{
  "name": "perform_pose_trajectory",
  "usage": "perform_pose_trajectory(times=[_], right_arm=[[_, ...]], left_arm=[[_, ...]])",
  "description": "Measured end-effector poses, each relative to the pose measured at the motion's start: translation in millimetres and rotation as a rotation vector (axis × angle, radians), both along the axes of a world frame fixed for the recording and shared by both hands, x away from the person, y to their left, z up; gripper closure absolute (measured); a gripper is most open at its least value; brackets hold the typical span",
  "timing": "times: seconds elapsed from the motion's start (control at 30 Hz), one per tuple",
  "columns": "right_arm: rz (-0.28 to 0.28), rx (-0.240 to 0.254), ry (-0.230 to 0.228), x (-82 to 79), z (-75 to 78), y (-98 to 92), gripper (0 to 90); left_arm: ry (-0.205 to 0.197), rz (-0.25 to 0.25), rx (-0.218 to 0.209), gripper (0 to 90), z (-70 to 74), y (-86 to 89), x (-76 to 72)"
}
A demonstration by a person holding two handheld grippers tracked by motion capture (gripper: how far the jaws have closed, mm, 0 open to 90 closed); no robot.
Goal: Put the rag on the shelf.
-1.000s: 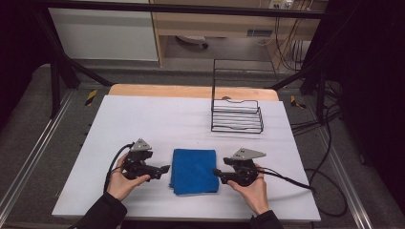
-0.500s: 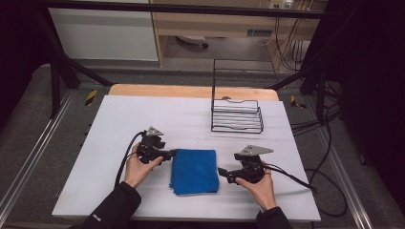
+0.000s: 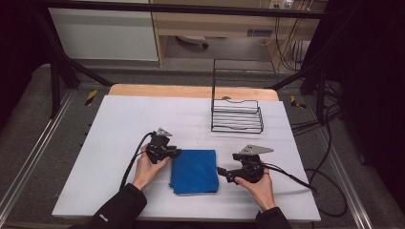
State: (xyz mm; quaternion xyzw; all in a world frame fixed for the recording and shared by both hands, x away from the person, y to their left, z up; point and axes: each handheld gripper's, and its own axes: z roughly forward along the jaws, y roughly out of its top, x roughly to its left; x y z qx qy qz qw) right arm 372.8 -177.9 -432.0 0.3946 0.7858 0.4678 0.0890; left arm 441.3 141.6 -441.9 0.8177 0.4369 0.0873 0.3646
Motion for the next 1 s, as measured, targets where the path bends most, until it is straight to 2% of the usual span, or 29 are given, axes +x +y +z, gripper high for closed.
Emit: perform_pose_trajectory(times=[0.3, 0.4, 0.5, 0.53, 0.63, 0.7, 0.8, 0.83, 0.93, 0.97, 1.0], right_arm=[[-0.008, 0.018, 0.006, 6.1, 1.9, 1.8, 7.9], [-0.008, -0.003, 0.003, 9.8, 3.8, 4.4, 5.9], [-0.004, -0.002, -0.003, 12.7, 4.7, 7.0, 5.3], [-0.003, -0.009, -0.003, 15.9, 5.6, 10.1, 4.4], [-0.002, -0.008, -0.002, 20.2, 6.1, 13.2, 3.4], [-0.011, -0.018, -0.006, 28.8, 7.0, 19.0, 3.4], [-0.025, -0.016, 0.013, 35.3, 7.1, 23.8, 4.2], [-0.02, -0.011, 0.009, 38.8, 5.9, 25.7, 5.9], [-0.051, -0.03, 0.034, 52.3, -1.1, 31.0, 16.5], [-0.051, -0.03, 0.034, 52.3, -1.1, 31.0, 16.5], [-0.074, -0.045, 0.041, 57.7, -5.9, 32.4, 22.3]], left_arm=[[-0.003, -0.018, 0.004, 74.4, -4.4, -3.5, 1.1], [0.0, -0.02, -0.002, 74.9, -4.8, -3.1, 1.7], [0.006, -0.026, -0.005, 76.8, -4.8, -3.0, 1.4], [0.007, -0.029, -0.003, 79.8, -4.7, -3.3, 1.2], [0.008, -0.035, 0.002, 81.6, -4.4, -4.2, 0.5], [0.008, -0.037, 0.001, 82.8, -4.4, -4.2, 0.4], [0.011, -0.033, -0.007, 83.2, -4.7, -4.2, 0.4], [0.011, -0.033, -0.007, 83.3, -4.7, -4.2, 0.4], [0.006, -0.038, -0.003, 83.3, -4.9, -4.2, 0.2], [0.001, -0.041, 0.0, 83.3, -5.0, -4.2, 0.3], [-0.004, -0.046, 0.004, 83.2, -5.1, -4.0, 0.3]])
